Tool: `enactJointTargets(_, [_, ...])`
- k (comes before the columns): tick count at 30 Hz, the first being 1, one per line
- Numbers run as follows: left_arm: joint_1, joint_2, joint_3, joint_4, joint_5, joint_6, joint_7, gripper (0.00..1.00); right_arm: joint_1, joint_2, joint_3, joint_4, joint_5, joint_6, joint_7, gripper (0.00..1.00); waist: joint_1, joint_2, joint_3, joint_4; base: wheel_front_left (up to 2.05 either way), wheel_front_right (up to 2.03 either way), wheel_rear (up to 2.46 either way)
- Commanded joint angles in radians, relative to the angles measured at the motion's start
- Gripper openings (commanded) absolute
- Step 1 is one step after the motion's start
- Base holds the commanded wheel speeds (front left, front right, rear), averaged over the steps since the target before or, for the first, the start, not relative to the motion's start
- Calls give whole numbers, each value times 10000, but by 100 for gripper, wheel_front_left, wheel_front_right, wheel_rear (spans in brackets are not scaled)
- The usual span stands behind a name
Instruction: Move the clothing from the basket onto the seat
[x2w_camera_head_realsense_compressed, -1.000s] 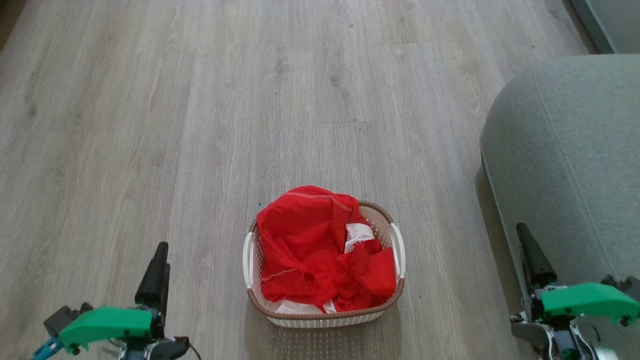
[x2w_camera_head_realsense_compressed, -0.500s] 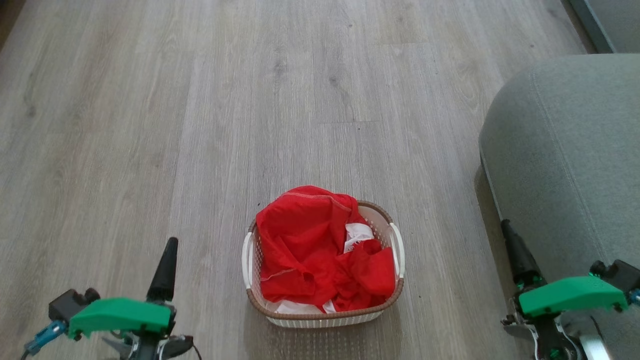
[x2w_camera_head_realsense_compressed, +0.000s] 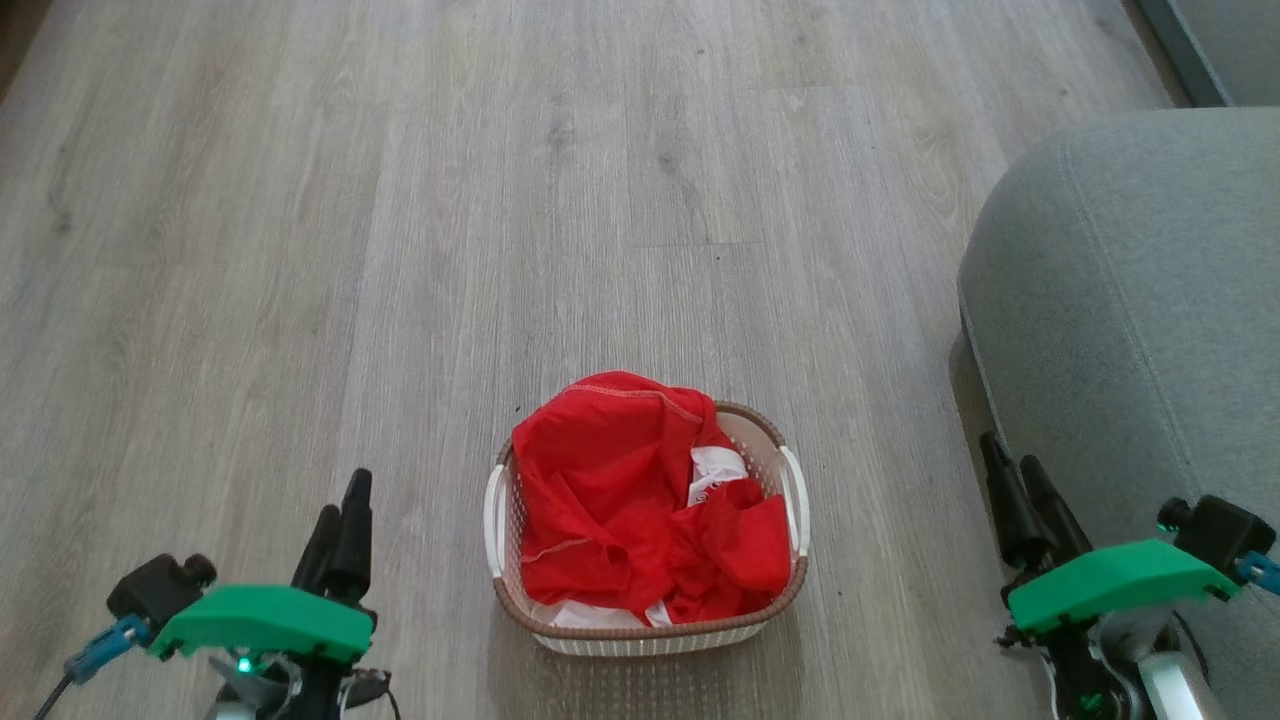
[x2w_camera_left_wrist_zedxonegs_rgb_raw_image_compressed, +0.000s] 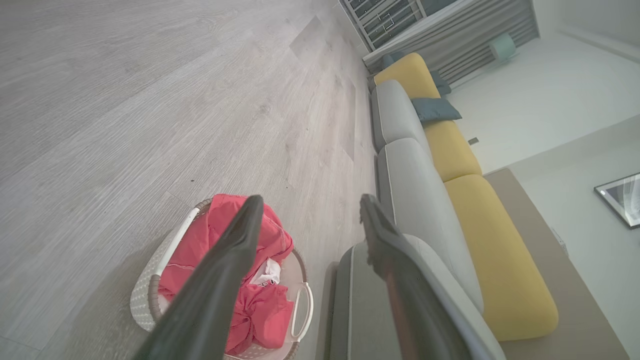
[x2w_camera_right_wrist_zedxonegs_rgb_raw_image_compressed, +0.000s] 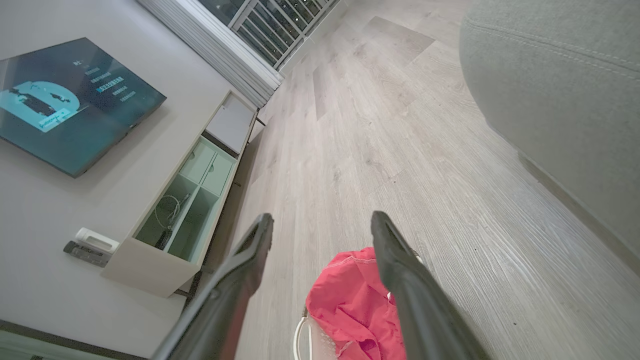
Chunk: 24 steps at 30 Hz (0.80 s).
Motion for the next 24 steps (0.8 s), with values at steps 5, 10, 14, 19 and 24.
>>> enactJointTargets(5, [-544,82,-19,-455,866,125,-215,100,-523,-282,269,-353,-814,0,-274,100,-1,0,4,8,0,0,0])
enactJointTargets(10, [-561,85,-65,-537,1471,202,-361,100,-577,-366,448,-335,-1403,0,-422,100,-1,0,8,7,0,0,0])
enactJointTargets(14, [-568,88,-118,-600,1981,271,-479,100,-606,-415,525,-340,-1920,0,-541,100,-1,0,12,10,0,0,0])
enactJointTargets(19, [-574,92,-209,-650,2687,334,-625,100,-648,-441,619,-351,-2546,0,-690,100,-1,0,19,-6,0,0,0])
enactJointTargets(24, [-606,96,-279,-750,3497,395,-801,100,-699,-474,702,-377,-3311,0,-868,100,-1,0,43,-23,0,0,0])
